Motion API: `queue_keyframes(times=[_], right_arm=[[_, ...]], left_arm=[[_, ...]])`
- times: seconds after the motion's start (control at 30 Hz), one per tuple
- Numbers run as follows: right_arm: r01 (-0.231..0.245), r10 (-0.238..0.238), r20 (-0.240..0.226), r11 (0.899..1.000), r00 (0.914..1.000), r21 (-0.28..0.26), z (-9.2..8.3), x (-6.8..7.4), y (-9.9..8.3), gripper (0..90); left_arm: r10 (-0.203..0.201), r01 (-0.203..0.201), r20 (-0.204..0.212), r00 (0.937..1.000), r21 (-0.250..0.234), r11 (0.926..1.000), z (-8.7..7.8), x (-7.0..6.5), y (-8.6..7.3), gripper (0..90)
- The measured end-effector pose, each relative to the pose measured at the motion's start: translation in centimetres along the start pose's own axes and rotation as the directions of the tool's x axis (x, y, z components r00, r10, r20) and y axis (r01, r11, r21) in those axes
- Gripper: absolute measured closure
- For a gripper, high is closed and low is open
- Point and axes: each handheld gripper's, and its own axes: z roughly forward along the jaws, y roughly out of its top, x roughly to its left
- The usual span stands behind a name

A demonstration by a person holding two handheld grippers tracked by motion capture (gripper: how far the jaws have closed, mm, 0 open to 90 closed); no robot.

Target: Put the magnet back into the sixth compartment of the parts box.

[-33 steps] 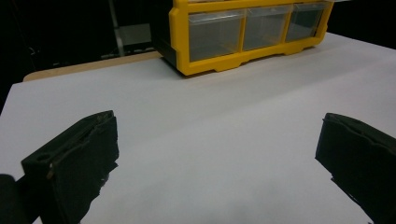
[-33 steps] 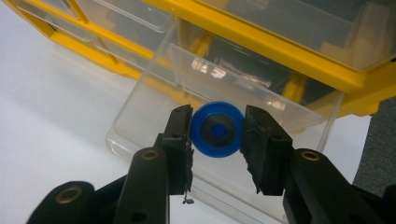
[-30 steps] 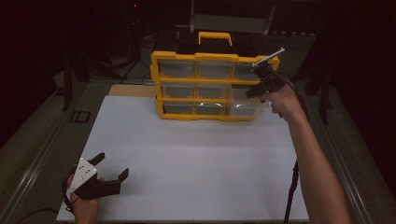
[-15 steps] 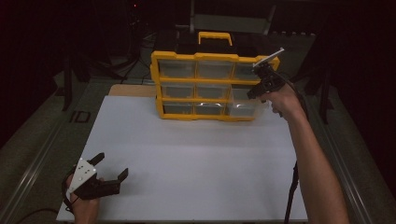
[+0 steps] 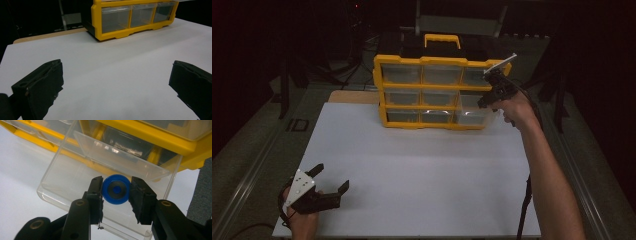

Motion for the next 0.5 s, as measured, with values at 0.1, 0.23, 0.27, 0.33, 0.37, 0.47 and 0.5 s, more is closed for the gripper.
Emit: queue_keyframes(times=[0.1,0.23,0.27,0.33,0.37,0.47,0.5], right_arm=[[-0.002,0.002,-0.004,1.0,1.0,0.003,0.16,0.01,-0.04,62.9],[0.001,-0.001,-0.006,1.0,1.0,-0.023,0.21,0.11,-0.05,47.2],[0.009,-0.009,0.004,0.999,1.0,-0.039,0.16,0.28,-0.08,37.1],[0.006,-0.007,-0.01,0.999,0.9999,-0.052,0.09,0.36,-0.08,28.5],[0.006,-0.007,-0.01,0.999,0.9999,-0.052,0.09,0.36,-0.08,28.5],[0.018,-0.019,-0.015,0.997,0.9997,-0.078,-0.04,0.52,-0.18,20.1],[0.023,-0.024,-0.015,0.996,0.9996,-0.084,-0.09,0.57,-0.23,19.4]], left_arm=[[-0.001,0.001,0.0,1.0,0.0,1.0,0.0,0.0,0.0,0.0],[-0.002,0.002,-0.001,1.0,-0.002,1.0,-0.01,0.01,-0.01,0.0],[-0.002,0.002,-0.001,1.0,-0.003,1.0,-0.02,0.01,-0.01,0.0],[-0.002,0.002,-0.001,1.0,-0.003,1.0,-0.02,0.02,-0.01,0.0],[-0.002,0.002,-0.001,1.0,-0.003,1.0,-0.02,0.02,-0.01,0.0],[-0.002,0.002,-0.001,1.0,-0.003,1.0,-0.02,-0.01,0.0,0.0],[-0.002,0.002,-0.001,1.0,-0.003,1.0,-0.02,-0.01,0.0,0.0]])
